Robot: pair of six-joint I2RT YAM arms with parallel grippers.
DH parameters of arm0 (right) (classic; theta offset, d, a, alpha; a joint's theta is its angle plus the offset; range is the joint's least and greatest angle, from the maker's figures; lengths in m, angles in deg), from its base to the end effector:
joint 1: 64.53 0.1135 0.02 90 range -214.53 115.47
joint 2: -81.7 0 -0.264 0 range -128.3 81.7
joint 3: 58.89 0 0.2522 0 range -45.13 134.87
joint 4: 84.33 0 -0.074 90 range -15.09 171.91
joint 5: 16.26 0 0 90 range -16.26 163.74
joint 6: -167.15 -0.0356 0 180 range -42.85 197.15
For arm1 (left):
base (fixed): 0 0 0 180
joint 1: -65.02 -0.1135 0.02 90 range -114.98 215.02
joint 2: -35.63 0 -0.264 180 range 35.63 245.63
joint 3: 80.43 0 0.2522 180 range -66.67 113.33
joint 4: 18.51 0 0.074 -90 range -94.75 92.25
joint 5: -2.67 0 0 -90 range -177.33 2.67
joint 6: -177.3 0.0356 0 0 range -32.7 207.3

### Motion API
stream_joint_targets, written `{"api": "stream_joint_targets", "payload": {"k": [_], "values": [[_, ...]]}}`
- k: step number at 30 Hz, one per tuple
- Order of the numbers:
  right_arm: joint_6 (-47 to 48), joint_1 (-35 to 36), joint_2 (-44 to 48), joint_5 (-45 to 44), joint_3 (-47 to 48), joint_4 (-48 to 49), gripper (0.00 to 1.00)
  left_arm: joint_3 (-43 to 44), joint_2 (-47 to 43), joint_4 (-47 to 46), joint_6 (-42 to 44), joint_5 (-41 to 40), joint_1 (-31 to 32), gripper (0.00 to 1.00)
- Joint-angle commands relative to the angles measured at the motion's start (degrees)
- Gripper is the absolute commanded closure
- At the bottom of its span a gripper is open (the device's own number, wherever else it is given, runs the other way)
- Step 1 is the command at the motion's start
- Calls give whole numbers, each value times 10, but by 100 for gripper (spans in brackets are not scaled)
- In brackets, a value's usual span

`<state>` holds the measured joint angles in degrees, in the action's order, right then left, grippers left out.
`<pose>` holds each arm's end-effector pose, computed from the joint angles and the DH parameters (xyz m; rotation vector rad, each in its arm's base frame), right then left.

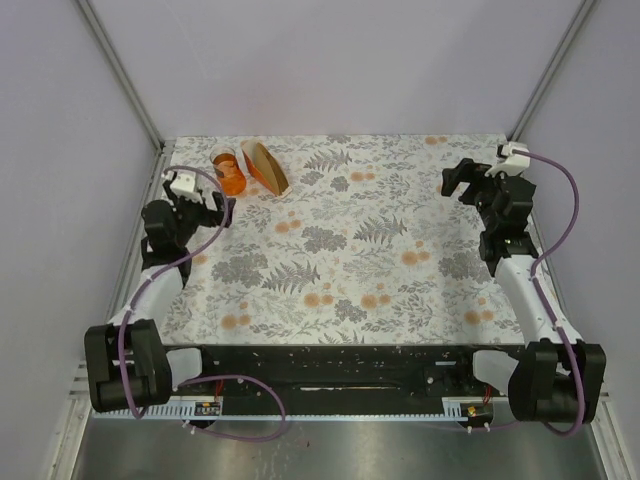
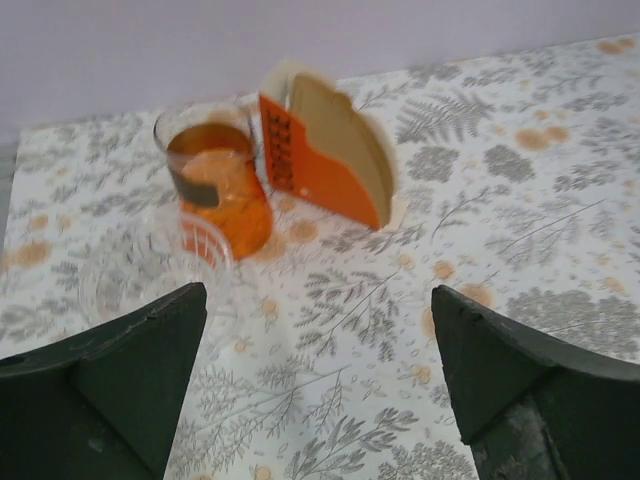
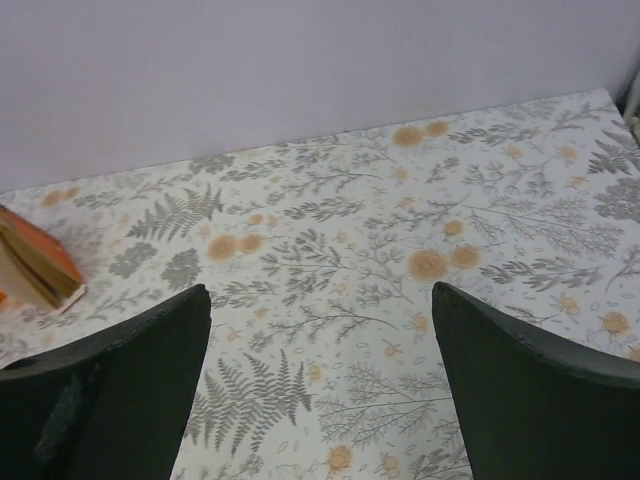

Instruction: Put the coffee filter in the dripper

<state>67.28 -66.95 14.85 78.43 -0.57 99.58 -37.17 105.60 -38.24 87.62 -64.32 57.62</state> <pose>0.2746 -0.0087 0.3100 0.1148 1.6498 0.1666 0.2605 0.0198 0.2352 0.1962 1.6770 -0.2385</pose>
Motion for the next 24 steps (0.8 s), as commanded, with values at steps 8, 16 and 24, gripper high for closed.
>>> {"api": "stream_joint_targets", "payload": {"k": [8, 16, 24], "values": [[-37, 0, 2, 123, 107, -235, 3, 447, 74, 606, 71, 74, 26, 27], [-24, 0, -35, 150, 119, -238, 3, 738, 298, 767, 172, -30, 88, 41], [-19, 0, -64, 146, 123, -244, 3, 908, 449, 801, 193, -112, 89, 42]]}}
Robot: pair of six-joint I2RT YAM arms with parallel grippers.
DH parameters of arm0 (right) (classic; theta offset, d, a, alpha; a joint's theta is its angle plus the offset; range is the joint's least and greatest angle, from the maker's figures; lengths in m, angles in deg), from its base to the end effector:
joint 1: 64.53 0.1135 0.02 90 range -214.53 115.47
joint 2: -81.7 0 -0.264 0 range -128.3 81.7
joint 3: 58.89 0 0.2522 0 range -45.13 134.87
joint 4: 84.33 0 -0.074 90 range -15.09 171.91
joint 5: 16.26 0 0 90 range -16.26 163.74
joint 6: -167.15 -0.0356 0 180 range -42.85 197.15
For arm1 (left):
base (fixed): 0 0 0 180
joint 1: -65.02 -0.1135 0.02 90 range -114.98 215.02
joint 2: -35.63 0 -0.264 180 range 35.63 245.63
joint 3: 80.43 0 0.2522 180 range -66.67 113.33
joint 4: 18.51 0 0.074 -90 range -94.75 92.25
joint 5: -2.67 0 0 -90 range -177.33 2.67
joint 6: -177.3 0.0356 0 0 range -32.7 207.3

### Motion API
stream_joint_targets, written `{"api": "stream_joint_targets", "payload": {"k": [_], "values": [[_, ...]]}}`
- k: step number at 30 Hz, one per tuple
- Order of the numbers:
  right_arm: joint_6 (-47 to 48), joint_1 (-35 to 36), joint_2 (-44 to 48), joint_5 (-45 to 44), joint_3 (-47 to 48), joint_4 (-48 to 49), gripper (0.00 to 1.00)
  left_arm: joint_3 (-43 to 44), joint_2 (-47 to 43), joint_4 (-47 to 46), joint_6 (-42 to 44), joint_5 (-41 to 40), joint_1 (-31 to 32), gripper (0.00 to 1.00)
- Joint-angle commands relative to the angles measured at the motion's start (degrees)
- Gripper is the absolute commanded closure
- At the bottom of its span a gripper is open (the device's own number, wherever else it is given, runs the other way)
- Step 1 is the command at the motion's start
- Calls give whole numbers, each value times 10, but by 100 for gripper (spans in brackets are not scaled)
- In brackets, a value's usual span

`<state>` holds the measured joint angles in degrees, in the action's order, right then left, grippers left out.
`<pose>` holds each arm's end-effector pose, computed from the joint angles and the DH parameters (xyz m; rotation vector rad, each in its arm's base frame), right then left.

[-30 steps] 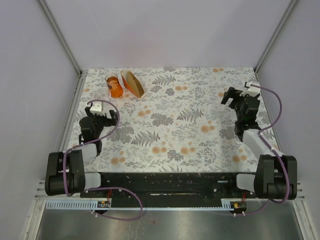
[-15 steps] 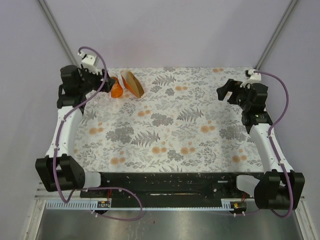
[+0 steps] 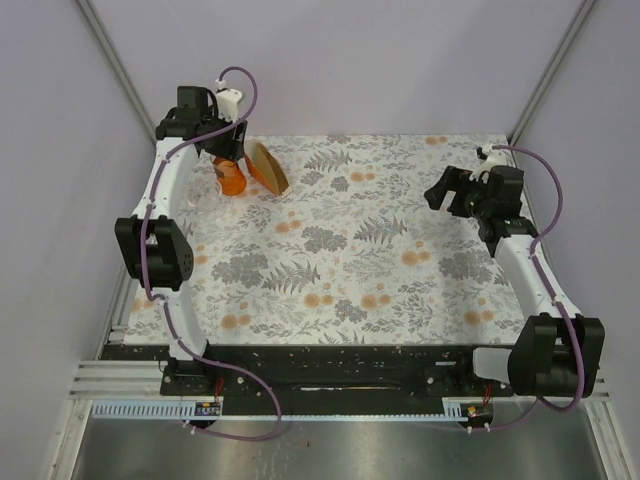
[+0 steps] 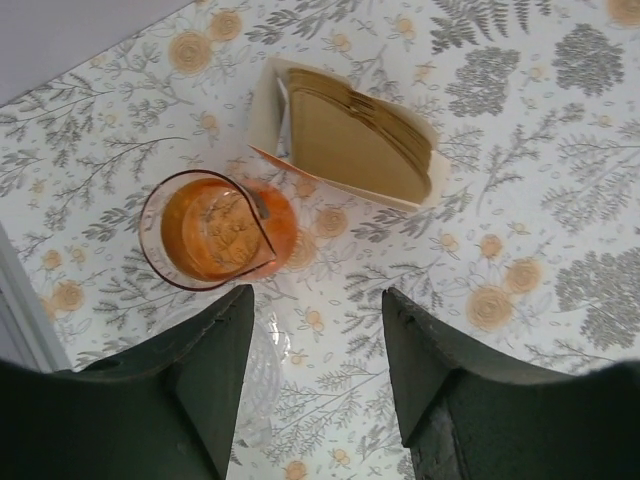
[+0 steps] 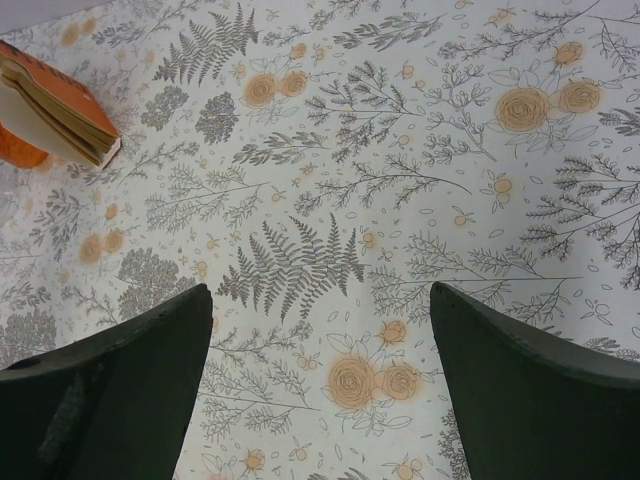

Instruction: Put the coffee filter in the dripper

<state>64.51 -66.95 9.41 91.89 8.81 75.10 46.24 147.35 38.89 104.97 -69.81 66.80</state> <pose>0.2889 -0.0011 0.2990 0.0610 2.0118 0.4318 0.4405 -0.0244 0.3510 0.5361 2.2147 -0.2085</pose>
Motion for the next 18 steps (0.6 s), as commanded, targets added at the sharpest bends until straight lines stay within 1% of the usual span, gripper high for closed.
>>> {"api": "stream_joint_targets", "payload": {"k": [1, 3, 6, 9, 10, 14, 18], "values": [[8, 0, -14, 10, 29, 1, 3, 86, 46, 28, 15, -55, -1, 43], [10, 0, -22, 11, 32, 0, 3, 106, 75, 22, 2, -55, 2, 45], [14, 0, -37, 8, 42, -14, 3, 134, 118, 15, -18, -73, 9, 52], [19, 0, -46, 4, 50, -27, 3, 140, 136, 1, -33, -93, 9, 61], [20, 0, -45, 2, 49, -26, 3, 138, 140, -6, -34, -97, 9, 62], [23, 0, -53, 0, 54, -25, 3, 139, 150, -28, -41, -124, 9, 64], [23, 0, -57, 3, 57, -28, 2, 135, 155, -36, -40, -127, 9, 65]]}}
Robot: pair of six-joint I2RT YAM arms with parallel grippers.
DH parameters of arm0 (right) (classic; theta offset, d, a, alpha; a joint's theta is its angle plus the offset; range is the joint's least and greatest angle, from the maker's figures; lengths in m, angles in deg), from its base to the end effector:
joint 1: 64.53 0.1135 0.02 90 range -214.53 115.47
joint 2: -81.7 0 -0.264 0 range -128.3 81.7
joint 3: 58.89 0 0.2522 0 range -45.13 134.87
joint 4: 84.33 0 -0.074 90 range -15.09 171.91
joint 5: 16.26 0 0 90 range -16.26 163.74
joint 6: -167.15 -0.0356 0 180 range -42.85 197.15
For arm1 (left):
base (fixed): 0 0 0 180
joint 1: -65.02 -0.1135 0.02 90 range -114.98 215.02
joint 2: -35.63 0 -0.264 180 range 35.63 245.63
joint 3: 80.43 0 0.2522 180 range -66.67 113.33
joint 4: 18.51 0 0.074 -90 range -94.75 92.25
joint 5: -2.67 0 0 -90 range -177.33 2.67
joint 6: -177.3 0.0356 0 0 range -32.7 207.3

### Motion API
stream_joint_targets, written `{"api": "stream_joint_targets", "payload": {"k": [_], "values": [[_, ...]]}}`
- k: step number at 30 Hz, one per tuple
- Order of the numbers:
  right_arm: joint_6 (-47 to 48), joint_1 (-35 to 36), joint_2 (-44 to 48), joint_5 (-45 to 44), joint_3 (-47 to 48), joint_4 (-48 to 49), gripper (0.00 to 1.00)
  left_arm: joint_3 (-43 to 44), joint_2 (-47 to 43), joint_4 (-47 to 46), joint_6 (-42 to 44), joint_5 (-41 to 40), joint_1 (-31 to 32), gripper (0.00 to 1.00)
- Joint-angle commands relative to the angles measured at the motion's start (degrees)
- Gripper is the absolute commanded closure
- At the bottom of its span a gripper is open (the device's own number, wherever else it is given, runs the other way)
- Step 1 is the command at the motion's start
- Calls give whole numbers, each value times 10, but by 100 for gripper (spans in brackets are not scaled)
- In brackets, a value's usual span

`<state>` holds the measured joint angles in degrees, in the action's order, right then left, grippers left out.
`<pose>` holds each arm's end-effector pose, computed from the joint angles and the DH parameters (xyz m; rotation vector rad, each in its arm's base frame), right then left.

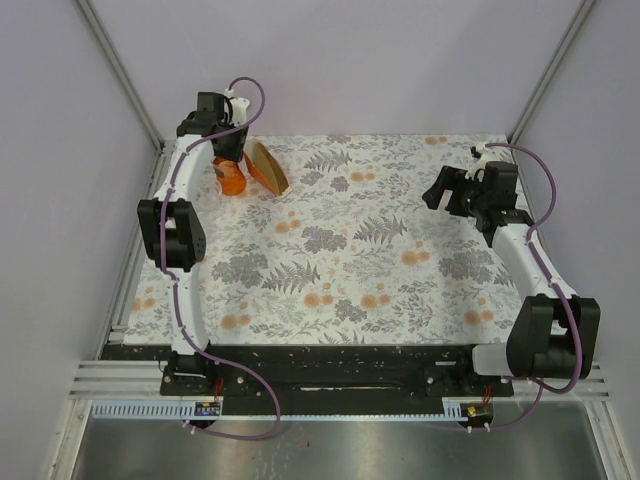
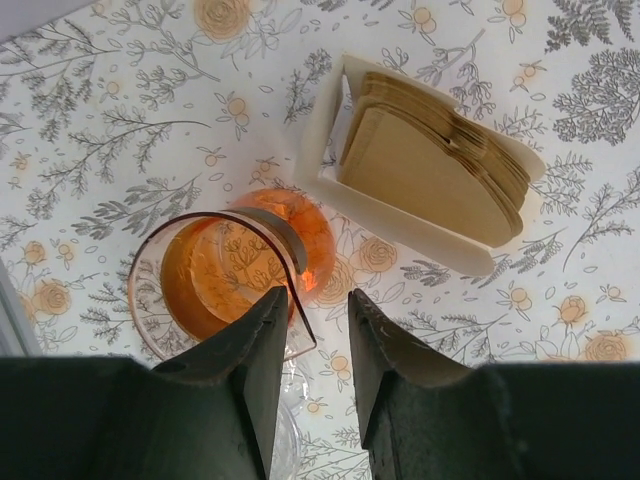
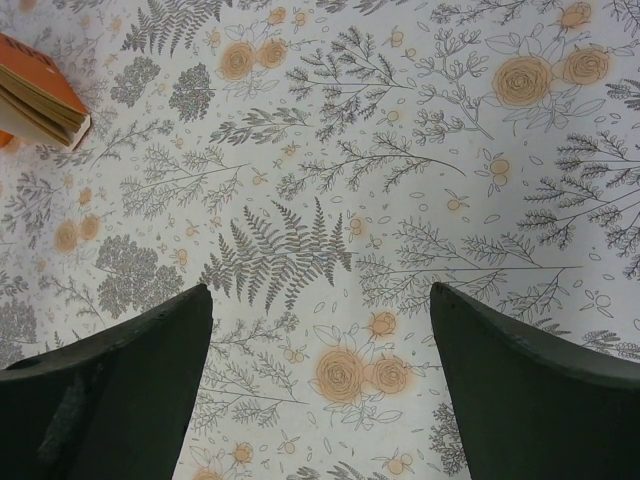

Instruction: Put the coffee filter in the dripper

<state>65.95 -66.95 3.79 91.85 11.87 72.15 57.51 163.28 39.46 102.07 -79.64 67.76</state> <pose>0.3079 -0.0019 0.2852 0.0596 2.1042 0.4245 0.5022 -0.0288 0.2868 0.4258 2.3559 -0.0629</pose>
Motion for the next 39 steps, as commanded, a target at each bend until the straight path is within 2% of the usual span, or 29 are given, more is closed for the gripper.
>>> {"api": "stream_joint_targets", "payload": {"k": [1, 11, 13, 17, 25, 32, 35, 39], "values": [[10, 0, 0, 3, 27, 2, 2, 23, 0, -44, -12, -28, 0, 66], [15, 0, 6, -6, 28, -3, 2, 24, 35, -56, -20, -49, -1, 68], [16, 0, 7, -5, 28, -4, 2, 20, 36, -56, -20, -50, 0, 74], [14, 0, 10, -4, 29, -8, 2, 12, 24, -54, -29, -45, 0, 100], [10, 0, 24, 3, 29, -11, 2, -33, -57, -51, -54, -11, -1, 100], [-1, 0, 43, -7, 29, -22, 2, -53, -167, -27, -55, -1, 0, 100], [-8, 0, 51, -11, 31, -31, 2, -120, -234, -23, -55, 36, 14, 100], [-20, 0, 61, -22, 36, -45, 3, -229, -325, -16, -41, 54, 65, 100]]}}
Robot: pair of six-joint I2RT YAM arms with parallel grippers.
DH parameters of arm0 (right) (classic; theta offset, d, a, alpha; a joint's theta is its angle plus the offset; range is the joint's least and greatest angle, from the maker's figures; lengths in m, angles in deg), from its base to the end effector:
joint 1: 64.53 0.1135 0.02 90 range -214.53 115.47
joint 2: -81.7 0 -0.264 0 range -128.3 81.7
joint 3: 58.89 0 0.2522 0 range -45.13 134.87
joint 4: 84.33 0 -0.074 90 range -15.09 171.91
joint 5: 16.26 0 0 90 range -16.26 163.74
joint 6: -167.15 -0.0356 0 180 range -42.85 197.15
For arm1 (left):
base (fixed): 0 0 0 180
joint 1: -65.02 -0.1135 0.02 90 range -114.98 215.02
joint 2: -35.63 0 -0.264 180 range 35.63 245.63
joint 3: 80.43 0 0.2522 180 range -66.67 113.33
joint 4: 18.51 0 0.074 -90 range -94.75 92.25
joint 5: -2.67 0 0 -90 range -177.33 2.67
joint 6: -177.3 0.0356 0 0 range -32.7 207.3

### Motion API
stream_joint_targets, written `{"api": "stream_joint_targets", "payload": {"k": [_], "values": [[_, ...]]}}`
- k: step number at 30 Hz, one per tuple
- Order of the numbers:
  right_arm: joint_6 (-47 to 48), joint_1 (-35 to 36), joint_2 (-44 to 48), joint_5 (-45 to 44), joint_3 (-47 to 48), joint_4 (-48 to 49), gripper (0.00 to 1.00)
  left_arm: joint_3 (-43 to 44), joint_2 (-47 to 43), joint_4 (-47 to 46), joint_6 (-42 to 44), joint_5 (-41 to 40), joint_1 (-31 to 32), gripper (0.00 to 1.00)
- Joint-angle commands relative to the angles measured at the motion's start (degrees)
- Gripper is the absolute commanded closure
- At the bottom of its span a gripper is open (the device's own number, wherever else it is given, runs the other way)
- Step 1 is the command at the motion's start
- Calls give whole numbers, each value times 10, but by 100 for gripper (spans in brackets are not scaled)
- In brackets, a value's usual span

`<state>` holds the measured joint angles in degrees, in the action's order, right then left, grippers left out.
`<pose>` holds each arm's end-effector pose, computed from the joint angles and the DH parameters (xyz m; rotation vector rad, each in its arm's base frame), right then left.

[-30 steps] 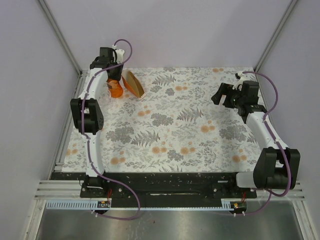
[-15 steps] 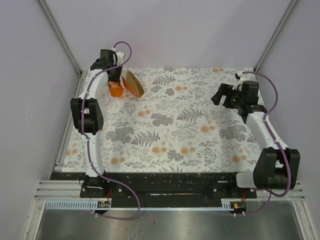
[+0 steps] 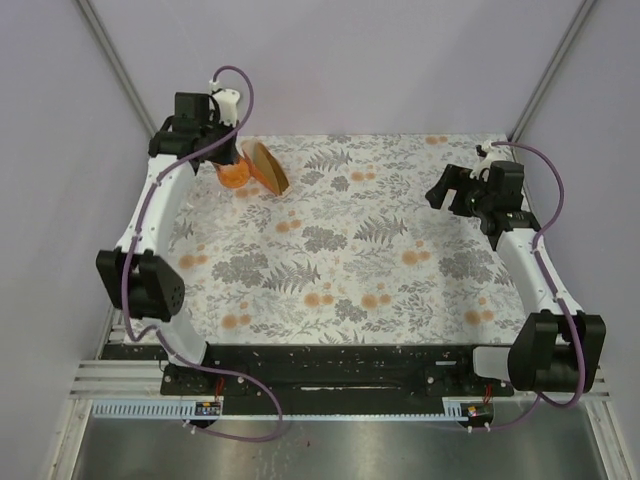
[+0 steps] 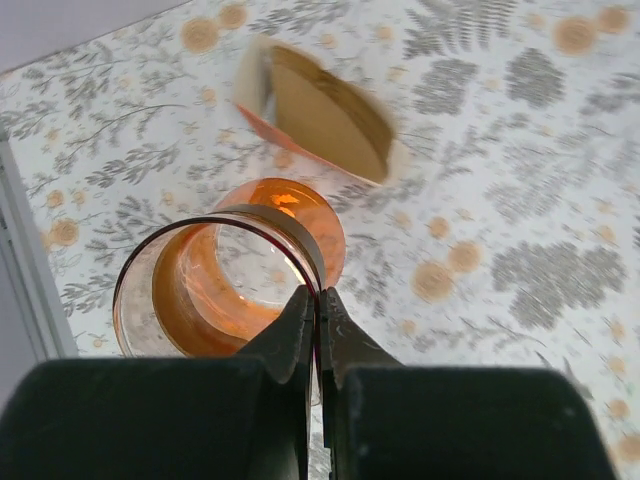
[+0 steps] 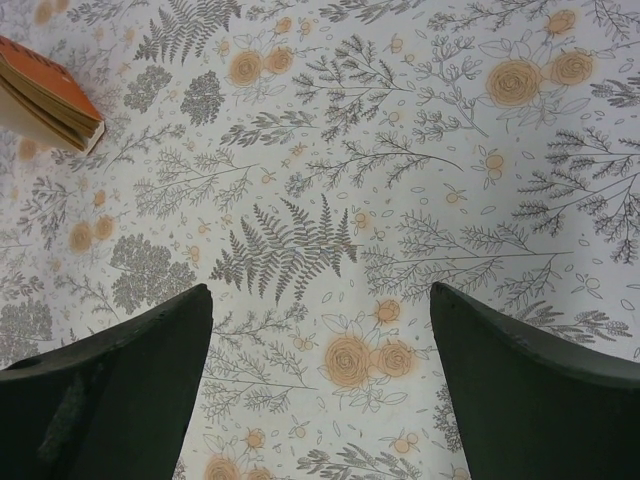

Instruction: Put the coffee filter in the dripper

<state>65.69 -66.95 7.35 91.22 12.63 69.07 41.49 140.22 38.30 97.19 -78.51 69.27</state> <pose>0.2949 -0.0018 0.3022 0.0658 2.0836 0.4138 0.4100 -0.0359 0.3747 0.3584 2.2243 -0.1212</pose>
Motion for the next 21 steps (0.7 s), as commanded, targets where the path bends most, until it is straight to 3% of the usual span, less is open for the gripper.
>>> {"api": "stream_joint_targets", "payload": {"k": [1, 5, 8, 14, 21], "values": [[-17, 1, 27, -24, 34, -24, 3, -92, -110, -2, 11, 45, 64, 100], [-18, 5, 36, -42, 46, -49, 4, -161, -165, 4, 4, 50, 117, 100], [-21, 8, 48, -43, 44, -53, 4, -217, -183, -7, -1, 34, 192, 100], [-23, 12, 67, -51, 40, -64, 4, -306, -189, -88, -27, -21, 303, 100], [-18, 12, 75, -55, 40, -75, 4, -330, -152, -138, -63, -8, 348, 100]]}}
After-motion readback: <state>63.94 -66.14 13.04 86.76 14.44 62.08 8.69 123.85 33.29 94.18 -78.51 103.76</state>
